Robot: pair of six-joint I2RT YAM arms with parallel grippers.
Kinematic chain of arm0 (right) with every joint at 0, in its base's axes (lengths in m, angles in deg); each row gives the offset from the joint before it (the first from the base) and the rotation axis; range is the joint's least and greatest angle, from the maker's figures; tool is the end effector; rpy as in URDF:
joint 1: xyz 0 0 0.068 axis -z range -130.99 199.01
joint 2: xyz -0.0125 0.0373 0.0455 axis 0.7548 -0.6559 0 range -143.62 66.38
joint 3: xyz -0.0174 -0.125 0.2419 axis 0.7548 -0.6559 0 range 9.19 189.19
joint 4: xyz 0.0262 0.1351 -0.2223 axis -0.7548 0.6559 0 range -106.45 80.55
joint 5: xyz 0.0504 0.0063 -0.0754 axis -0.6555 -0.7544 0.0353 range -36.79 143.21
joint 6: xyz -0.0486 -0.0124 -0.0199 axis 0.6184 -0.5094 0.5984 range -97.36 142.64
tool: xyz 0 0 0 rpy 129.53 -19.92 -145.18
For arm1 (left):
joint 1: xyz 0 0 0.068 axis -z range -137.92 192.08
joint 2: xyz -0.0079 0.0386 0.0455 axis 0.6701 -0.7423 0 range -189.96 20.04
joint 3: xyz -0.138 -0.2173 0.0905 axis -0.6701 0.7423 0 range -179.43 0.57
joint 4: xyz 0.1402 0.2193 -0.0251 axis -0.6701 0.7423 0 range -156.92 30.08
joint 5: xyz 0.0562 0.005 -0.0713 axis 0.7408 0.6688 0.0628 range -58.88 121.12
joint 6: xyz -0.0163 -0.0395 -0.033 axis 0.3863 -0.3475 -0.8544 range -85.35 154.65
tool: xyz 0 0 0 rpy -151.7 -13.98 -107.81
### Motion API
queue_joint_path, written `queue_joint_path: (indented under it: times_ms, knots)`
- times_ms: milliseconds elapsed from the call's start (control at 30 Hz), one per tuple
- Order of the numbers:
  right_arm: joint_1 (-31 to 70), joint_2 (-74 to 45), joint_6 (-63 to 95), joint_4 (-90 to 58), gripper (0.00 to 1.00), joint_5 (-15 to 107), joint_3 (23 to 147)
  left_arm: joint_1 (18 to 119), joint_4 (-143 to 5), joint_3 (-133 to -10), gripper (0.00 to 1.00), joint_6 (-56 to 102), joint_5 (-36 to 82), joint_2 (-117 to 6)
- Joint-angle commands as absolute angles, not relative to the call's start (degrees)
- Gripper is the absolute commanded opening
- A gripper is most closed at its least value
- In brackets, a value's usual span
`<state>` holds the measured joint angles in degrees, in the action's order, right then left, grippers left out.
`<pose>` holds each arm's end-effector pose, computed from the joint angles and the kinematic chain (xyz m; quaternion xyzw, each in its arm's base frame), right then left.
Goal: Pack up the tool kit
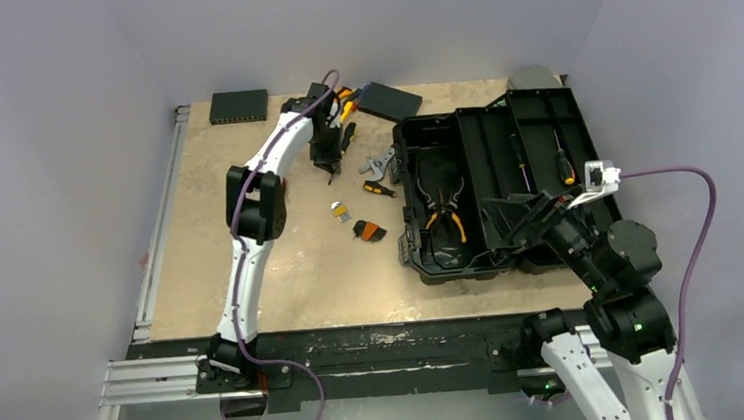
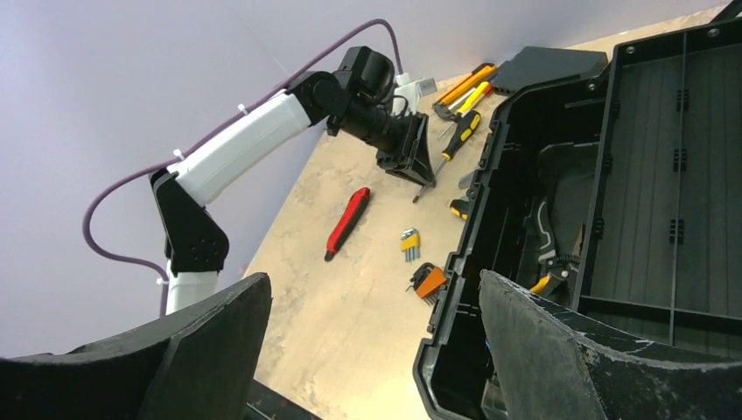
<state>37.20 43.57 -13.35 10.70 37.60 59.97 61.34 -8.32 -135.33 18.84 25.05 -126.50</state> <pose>0.0697 0.0243 0.3853 0.0511 0.7004 0.3730 0.6064 0.4999 -0.1787 0.1704 0.0391 0.9815 -0.1039 0.1558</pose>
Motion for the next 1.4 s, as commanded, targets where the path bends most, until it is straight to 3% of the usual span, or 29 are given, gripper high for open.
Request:
queue_joint_path:
  times_ms: [0,67,133,400,633,867,1067,1367]
  knots:
    - [37.1,47.32,-11.68,14.76,0.87,40.12,63.06,61.72,-3.18,-132.83,0.26,18.12,27.33,-123.49]
    - [37.06,47.82,-11.47,14.61,0.87,40.67,62.91,61.91,-2.26,-132.42,0.2,18.26,28.0,-123.25]
    - [37.06,47.73,-11.35,14.22,0.87,40.79,62.9,62.18,-1.73,-131.37,0.0,18.64,28.65,-122.72]
    - [37.07,43.61,-11.44,14.74,0.87,38.17,63.96,62.6,-3.4,-123.95,0.0,17.6,30.87,-117.7]
    - [37.06,34.75,-13.47,14.52,0.86,30.77,61.16,62.76,-24.94,-90.74,0.0,10.74,28.35,-93.55]
    - [36.56,29.32,-18.29,6.47,0.83,27.83,56.84,63.52,-36.6,-71.78,0.0,4.12,26.3,-76.82]
    - [24.13,20.42,-20.77,3.39,0.8,40.27,58.67,65.28,-42.92,-59.56,0.0,0.51,25.35,-65.61]
    - [8.08,0.23,-26.19,-1.57,0.83,53.54,67.45,65.72,-44.83,-49.85,0.0,-0.16,24.43,-56.44]
